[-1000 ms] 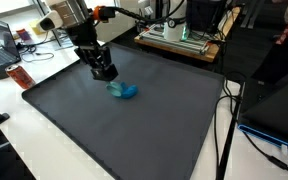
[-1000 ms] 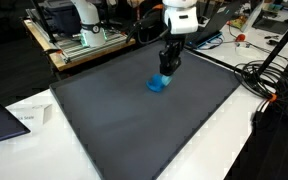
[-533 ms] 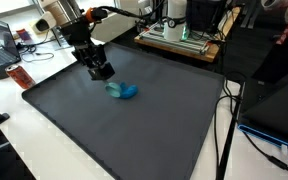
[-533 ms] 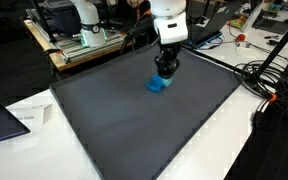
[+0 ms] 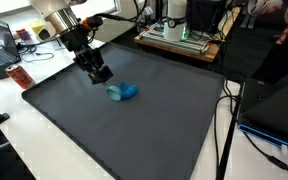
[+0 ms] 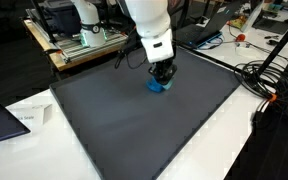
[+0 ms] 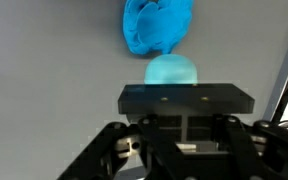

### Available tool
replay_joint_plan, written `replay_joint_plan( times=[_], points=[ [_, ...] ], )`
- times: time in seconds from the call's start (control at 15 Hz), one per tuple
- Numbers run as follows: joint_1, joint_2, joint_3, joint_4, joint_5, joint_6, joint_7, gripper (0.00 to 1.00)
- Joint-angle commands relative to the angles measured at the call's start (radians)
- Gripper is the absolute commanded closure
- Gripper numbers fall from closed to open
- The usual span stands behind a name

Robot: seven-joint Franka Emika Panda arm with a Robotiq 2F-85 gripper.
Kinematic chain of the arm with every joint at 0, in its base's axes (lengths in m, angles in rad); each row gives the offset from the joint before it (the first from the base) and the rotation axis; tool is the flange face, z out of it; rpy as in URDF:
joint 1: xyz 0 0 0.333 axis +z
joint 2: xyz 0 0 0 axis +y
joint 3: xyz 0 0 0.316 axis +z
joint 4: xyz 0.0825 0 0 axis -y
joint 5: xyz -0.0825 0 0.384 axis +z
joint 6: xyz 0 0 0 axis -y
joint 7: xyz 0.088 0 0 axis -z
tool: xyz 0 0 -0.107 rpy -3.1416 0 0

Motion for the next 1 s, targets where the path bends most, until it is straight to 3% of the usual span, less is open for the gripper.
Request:
replay_joint_plan(
  times=[0.0,0.6,0.93],
  points=[
    [-0.070,0.028,0.029,0.016,0.096,-0.028,-0.094,0.78],
    [-0.156,0.106,0.024,0.045,0.269,-0.108,-0.259,0.78],
    [-0.158,0.145,-0.002,0.063,0.347,-0.140,-0.304,0.78]
  ],
)
